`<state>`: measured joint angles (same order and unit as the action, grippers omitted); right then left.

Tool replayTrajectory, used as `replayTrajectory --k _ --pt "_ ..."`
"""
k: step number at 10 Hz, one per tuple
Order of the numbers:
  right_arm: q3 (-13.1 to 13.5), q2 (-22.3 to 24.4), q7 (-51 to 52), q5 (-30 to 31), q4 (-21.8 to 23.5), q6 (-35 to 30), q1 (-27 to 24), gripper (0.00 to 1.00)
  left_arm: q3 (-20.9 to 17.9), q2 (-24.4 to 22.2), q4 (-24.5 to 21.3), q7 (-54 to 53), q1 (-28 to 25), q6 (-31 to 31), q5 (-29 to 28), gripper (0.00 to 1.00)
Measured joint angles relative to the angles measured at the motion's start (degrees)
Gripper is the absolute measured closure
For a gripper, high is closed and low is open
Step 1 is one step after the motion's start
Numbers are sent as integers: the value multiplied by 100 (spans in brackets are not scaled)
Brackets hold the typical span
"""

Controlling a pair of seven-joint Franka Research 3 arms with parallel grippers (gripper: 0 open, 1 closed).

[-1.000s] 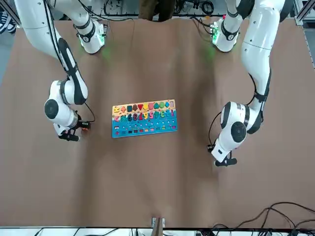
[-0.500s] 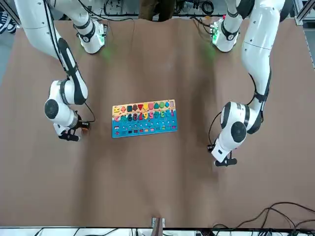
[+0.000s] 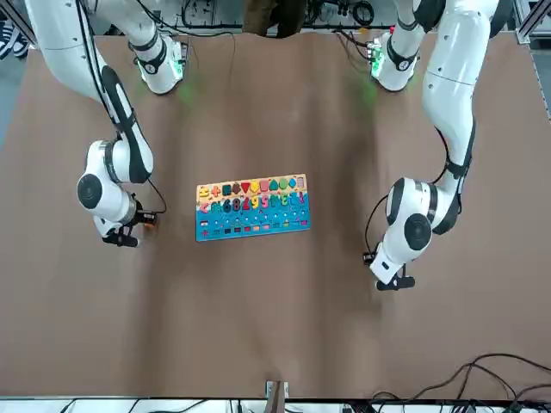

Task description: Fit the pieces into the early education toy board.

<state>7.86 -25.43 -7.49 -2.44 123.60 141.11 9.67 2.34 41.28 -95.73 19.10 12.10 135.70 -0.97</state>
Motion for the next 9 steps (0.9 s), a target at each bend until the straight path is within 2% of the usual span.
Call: replayTrajectory --k 2,3,5,6,7,9 --pt "0 6 0 0 0 -9 1 50 2 -3 6 0 1 -2 0 61" --pt "-1 6 0 0 0 -10 6 50 3 -4 15 0 1 -2 0 68" --pt "-3 6 -1 -1 0 -12 28 51 3 -4 24 0 1 -11 0 74" --pt "-3 6 -1 -1 0 -14 37 52 4 -18 33 0 1 -17 0 74" --pt "-3 6 -1 -1 0 -16 39 52 19 -91 45 0 2 -146 0 74" --pt "-3 6 -2 -2 0 -20 44 55 92 -476 52 2 78 -804 0 74"
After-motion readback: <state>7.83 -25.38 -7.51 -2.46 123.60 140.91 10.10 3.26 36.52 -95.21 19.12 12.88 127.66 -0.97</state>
